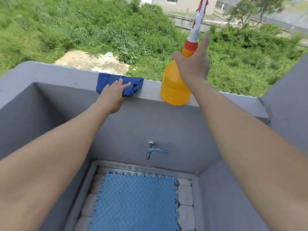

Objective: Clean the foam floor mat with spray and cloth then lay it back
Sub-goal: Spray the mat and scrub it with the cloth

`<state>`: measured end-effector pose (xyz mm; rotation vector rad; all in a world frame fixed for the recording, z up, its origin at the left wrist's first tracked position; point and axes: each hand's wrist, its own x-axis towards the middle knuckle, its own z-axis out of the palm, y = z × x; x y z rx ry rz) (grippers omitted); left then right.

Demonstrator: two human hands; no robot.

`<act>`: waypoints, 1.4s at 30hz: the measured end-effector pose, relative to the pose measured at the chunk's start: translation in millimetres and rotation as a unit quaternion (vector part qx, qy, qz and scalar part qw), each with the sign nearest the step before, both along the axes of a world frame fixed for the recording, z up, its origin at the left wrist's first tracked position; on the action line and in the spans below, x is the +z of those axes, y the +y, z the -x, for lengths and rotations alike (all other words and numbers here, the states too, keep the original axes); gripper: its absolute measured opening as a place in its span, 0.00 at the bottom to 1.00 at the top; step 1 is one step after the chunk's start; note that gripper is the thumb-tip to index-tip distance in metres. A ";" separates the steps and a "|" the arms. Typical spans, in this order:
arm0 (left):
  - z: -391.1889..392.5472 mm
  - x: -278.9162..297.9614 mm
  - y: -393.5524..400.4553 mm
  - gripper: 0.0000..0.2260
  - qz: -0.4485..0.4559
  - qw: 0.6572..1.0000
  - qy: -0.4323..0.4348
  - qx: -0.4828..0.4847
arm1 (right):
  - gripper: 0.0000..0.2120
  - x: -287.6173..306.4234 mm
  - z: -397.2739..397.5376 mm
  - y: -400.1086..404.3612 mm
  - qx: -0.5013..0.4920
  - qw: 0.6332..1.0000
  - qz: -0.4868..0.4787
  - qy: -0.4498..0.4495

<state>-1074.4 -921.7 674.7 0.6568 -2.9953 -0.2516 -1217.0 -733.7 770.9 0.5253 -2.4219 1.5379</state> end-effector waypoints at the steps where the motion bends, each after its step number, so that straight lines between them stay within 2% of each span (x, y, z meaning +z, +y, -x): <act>1: -6.0 2.0 7.5 0.27 -0.025 0.999 0.028 0.006 | 0.47 1.6 -8.9 4.4 0.001 1.000 -0.007 0.003; 3: -28.4 -0.4 28.1 0.24 -0.074 0.991 0.108 0.014 | 0.47 2.6 -33.0 17.6 -0.003 1.000 -0.007 0.024; 6: -83.9 -22.6 64.4 0.20 -0.151 0.959 0.238 0.039 | 0.40 -15.7 -87.1 48.8 -0.030 0.998 0.002 0.048; 9: -143.0 -65.7 84.7 0.14 -0.197 0.932 0.294 0.084 | 0.29 -84.2 -139.7 86.4 -0.050 0.998 0.044 -0.013; 12: -195.3 -130.6 87.1 0.08 -0.227 0.929 0.260 0.134 | 0.18 -197.6 -196.3 115.4 -0.044 0.991 0.039 -0.117; 16: -257.8 -246.0 74.7 0.10 -0.264 0.922 0.184 0.214 | 0.12 -345.7 -268.0 134.7 -0.023 0.978 -0.007 -0.208; 19: -299.5 -348.2 68.1 0.12 -0.267 0.926 0.124 0.237 | 0.11 -452.6 -304.7 150.9 0.008 0.967 -0.059 -0.249; 23: -344.3 -470.4 79.5 0.09 -0.208 0.956 0.049 0.199 | 0.12 -564.4 -326.9 165.9 0.038 0.952 -0.122 -0.278; 26: -377.6 -564.1 89.9 0.18 -0.154 0.984 -0.010 0.094 | 0.11 -629.8 -334.2 171.6 0.095 0.945 -0.179 -0.255; 30: -407.0 -695.9 113.1 0.32 -0.129 0.990 -0.055 0.012 | 0.10 -697.2 -323.9 167.6 0.122 0.946 -0.194 -0.229; 34: -401.7 -776.9 136.3 0.32 -0.087 0.993 -0.046 -0.058 | 0.04 -732.1 -299.4 144.6 0.139 0.945 -0.146 -0.258; 38: -397.6 -789.1 126.9 0.31 -0.074 0.996 -0.012 -0.052 | 0.04 -740.6 -290.8 127.3 0.167 0.911 -0.097 -0.365; 40: -408.0 -786.3 133.0 0.32 -0.081 0.995 -0.022 -0.045 | 0.05 -738.0 -293.7 123.5 0.157 0.908 -0.111 -0.373; 42: -419.0 -784.6 141.0 0.32 -0.090 0.995 -0.016 -0.025 | 0.09 -740.0 -305.7 116.2 0.158 0.913 -0.159 -0.340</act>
